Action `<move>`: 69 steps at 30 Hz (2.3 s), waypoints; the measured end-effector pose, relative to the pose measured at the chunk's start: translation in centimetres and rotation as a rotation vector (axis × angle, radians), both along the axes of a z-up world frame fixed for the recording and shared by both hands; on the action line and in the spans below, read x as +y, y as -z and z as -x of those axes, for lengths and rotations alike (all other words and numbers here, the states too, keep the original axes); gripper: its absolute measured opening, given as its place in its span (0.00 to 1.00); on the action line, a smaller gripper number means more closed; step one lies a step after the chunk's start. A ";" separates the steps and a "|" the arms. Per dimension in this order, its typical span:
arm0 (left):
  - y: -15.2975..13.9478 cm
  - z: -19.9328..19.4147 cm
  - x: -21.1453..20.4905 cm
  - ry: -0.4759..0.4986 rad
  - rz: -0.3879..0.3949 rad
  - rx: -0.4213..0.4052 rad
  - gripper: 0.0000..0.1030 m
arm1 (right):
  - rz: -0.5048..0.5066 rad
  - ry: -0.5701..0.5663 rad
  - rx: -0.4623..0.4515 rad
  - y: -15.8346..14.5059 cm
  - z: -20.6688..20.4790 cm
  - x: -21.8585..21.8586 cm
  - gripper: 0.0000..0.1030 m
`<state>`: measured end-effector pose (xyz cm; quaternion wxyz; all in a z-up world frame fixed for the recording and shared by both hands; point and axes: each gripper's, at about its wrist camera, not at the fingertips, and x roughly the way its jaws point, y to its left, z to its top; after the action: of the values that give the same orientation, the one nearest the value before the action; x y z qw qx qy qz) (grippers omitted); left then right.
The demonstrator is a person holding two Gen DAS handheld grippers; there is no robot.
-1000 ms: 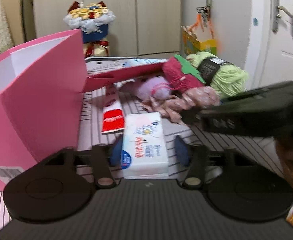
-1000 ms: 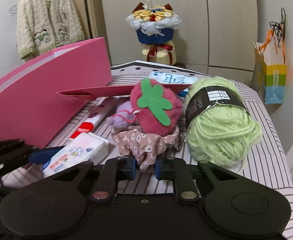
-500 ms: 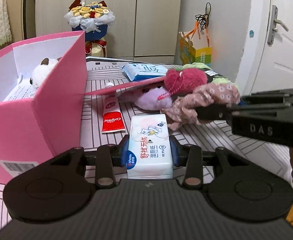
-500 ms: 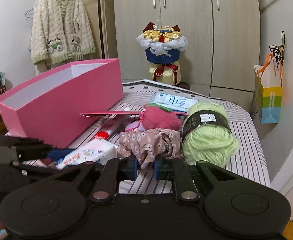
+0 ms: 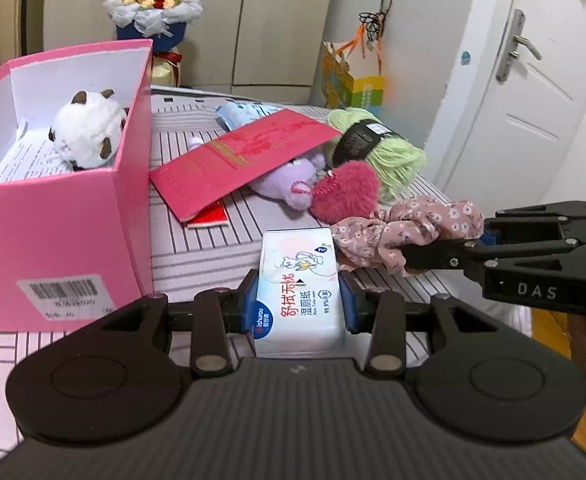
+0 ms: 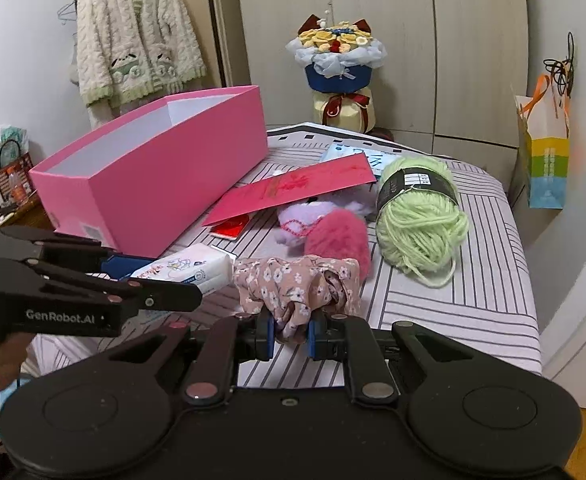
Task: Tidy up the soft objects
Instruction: 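Carry the scrunchie and tissue pack with both grippers into the pink box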
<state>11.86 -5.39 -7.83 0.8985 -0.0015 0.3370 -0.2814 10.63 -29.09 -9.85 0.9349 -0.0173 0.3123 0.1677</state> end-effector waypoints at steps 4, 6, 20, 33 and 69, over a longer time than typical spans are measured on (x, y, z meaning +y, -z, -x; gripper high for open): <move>-0.4 0.7 0.8 0.026 0.000 0.035 0.38 | 0.007 -0.026 0.031 -0.3 0.9 0.2 0.17; -0.5 1.2 1.3 0.033 -0.007 0.046 0.38 | 0.005 -0.042 0.052 -0.4 1.3 0.3 0.17; -3.8 4.3 6.9 0.021 -0.029 0.087 0.38 | -0.005 -0.219 0.142 -3.7 3.4 4.0 0.17; -8.2 6.4 11.0 -0.025 -0.088 0.042 0.38 | 0.061 -0.376 0.098 -7.9 5.0 9.4 0.17; -9.6 -19.4 15.2 -0.366 -0.007 -0.023 0.38 | 0.277 -0.439 -0.128 -10.6 -18.6 21.2 0.17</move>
<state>31.22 9.79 1.76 0.9385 -0.0563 0.3217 -0.1118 29.27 -7.93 0.72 0.8827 -0.2231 0.2612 0.3208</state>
